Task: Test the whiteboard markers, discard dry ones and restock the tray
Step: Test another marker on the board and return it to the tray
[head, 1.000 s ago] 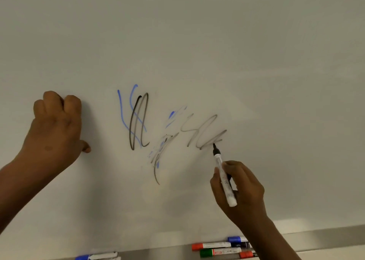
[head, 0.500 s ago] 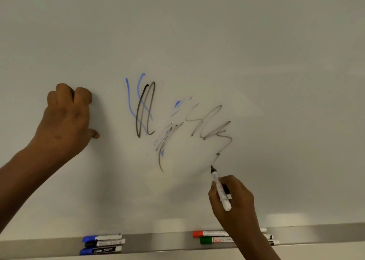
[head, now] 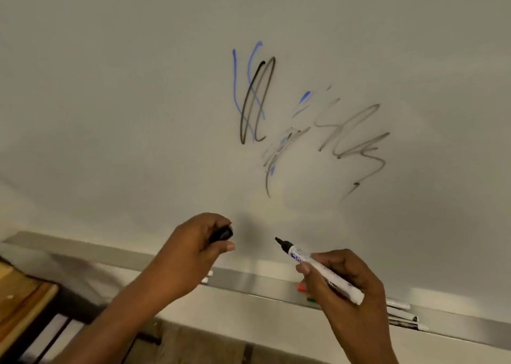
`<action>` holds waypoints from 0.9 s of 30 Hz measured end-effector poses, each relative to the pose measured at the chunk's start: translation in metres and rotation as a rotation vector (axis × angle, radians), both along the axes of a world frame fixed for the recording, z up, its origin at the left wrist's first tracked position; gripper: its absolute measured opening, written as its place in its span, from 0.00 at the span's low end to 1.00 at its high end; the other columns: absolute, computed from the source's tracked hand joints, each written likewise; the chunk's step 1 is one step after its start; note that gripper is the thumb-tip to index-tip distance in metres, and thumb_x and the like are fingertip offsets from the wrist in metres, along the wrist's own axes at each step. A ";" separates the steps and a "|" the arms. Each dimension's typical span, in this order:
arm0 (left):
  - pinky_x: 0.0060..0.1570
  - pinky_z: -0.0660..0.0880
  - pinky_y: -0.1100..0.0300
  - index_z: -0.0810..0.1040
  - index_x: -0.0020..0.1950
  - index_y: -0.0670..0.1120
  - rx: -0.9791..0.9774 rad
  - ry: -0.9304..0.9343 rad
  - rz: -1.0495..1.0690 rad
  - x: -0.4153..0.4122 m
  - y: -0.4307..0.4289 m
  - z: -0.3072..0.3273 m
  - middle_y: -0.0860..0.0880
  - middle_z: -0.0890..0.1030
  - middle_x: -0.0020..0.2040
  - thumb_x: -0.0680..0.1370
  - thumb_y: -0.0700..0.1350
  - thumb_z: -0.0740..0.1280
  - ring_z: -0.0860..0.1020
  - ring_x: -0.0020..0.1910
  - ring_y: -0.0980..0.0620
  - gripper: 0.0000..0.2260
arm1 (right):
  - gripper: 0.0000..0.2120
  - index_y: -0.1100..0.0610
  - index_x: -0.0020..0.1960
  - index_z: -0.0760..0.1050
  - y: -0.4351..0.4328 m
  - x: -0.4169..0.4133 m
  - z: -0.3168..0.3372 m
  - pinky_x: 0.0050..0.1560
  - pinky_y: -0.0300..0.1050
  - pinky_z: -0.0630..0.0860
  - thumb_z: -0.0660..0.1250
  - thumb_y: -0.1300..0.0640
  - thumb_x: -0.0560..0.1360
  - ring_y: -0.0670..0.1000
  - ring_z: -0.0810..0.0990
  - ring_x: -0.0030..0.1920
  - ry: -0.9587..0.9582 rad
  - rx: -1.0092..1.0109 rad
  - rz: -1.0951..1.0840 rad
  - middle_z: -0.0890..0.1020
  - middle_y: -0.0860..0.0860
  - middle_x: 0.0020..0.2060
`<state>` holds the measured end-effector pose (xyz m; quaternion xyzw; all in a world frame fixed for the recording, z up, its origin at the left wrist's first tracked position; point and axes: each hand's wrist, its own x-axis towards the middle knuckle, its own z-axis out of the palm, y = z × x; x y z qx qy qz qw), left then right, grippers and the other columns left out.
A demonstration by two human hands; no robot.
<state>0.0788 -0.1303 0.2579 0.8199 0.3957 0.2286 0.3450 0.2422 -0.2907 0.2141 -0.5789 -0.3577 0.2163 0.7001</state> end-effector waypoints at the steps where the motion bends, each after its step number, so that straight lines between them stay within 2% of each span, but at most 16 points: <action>1: 0.55 0.78 0.53 0.79 0.48 0.52 -0.023 -0.008 -0.010 -0.004 -0.005 -0.009 0.52 0.83 0.46 0.72 0.41 0.72 0.81 0.48 0.55 0.08 | 0.05 0.53 0.39 0.81 0.001 -0.005 0.000 0.32 0.47 0.82 0.75 0.56 0.64 0.56 0.85 0.33 0.101 0.004 0.051 0.85 0.57 0.36; 3: 0.53 0.78 0.57 0.81 0.48 0.52 -0.078 -0.037 -0.024 -0.012 -0.012 -0.021 0.55 0.84 0.44 0.73 0.39 0.71 0.82 0.46 0.58 0.08 | 0.13 0.56 0.41 0.81 0.006 -0.015 0.000 0.34 0.44 0.81 0.77 0.49 0.63 0.58 0.85 0.34 0.213 0.011 0.164 0.85 0.61 0.38; 5: 0.52 0.79 0.58 0.81 0.49 0.50 -0.148 -0.085 -0.019 -0.018 -0.016 -0.028 0.55 0.85 0.44 0.73 0.37 0.70 0.83 0.44 0.58 0.09 | 0.15 0.57 0.42 0.80 0.010 -0.022 0.002 0.36 0.46 0.81 0.77 0.47 0.63 0.61 0.84 0.36 0.232 0.002 0.251 0.85 0.62 0.39; 7: 0.51 0.79 0.57 0.81 0.50 0.48 -0.176 -0.128 -0.009 -0.023 -0.014 -0.030 0.53 0.85 0.44 0.74 0.35 0.69 0.84 0.43 0.55 0.10 | 0.11 0.58 0.42 0.80 0.015 -0.027 0.002 0.35 0.46 0.81 0.75 0.52 0.66 0.61 0.84 0.35 0.210 -0.016 0.296 0.85 0.62 0.38; 9: 0.49 0.79 0.60 0.81 0.50 0.46 -0.168 -0.152 -0.014 -0.029 -0.011 -0.032 0.50 0.85 0.43 0.74 0.34 0.69 0.84 0.42 0.54 0.10 | 0.01 0.59 0.41 0.79 0.020 -0.031 0.002 0.34 0.46 0.80 0.70 0.63 0.69 0.61 0.84 0.34 0.183 -0.042 0.326 0.85 0.61 0.37; 11: 0.46 0.78 0.66 0.81 0.50 0.46 -0.160 -0.161 -0.015 -0.036 -0.006 -0.032 0.50 0.85 0.44 0.74 0.33 0.69 0.84 0.41 0.56 0.10 | 0.04 0.61 0.41 0.79 0.025 -0.037 0.002 0.33 0.46 0.80 0.68 0.68 0.70 0.61 0.84 0.33 0.147 -0.072 0.360 0.85 0.61 0.37; 16: 0.44 0.76 0.69 0.81 0.53 0.44 -0.150 -0.131 -0.103 -0.056 0.009 -0.038 0.51 0.85 0.42 0.73 0.35 0.70 0.83 0.41 0.56 0.10 | 0.03 0.66 0.44 0.77 0.041 -0.054 -0.002 0.33 0.45 0.80 0.67 0.71 0.72 0.60 0.84 0.33 0.128 -0.120 0.374 0.85 0.60 0.36; 19: 0.43 0.74 0.71 0.81 0.55 0.44 -0.108 -0.073 -0.186 -0.070 0.023 -0.043 0.53 0.83 0.41 0.74 0.37 0.70 0.82 0.41 0.57 0.10 | 0.06 0.66 0.44 0.77 0.051 -0.066 0.000 0.33 0.45 0.80 0.69 0.63 0.69 0.60 0.84 0.33 0.143 -0.123 0.355 0.85 0.61 0.36; 22: 0.44 0.74 0.70 0.81 0.54 0.46 -0.083 -0.063 -0.190 -0.085 0.041 -0.046 0.52 0.84 0.41 0.74 0.38 0.71 0.82 0.43 0.56 0.10 | 0.11 0.68 0.45 0.76 0.063 -0.079 -0.002 0.32 0.45 0.80 0.68 0.61 0.68 0.60 0.83 0.33 0.140 -0.134 0.311 0.85 0.61 0.36; 27: 0.43 0.77 0.61 0.82 0.54 0.50 -0.063 -0.014 -0.257 -0.106 0.069 -0.055 0.55 0.83 0.42 0.73 0.39 0.71 0.81 0.43 0.54 0.11 | 0.05 0.67 0.46 0.78 0.084 -0.102 -0.004 0.33 0.45 0.80 0.67 0.66 0.71 0.59 0.83 0.33 0.124 -0.193 0.321 0.85 0.60 0.37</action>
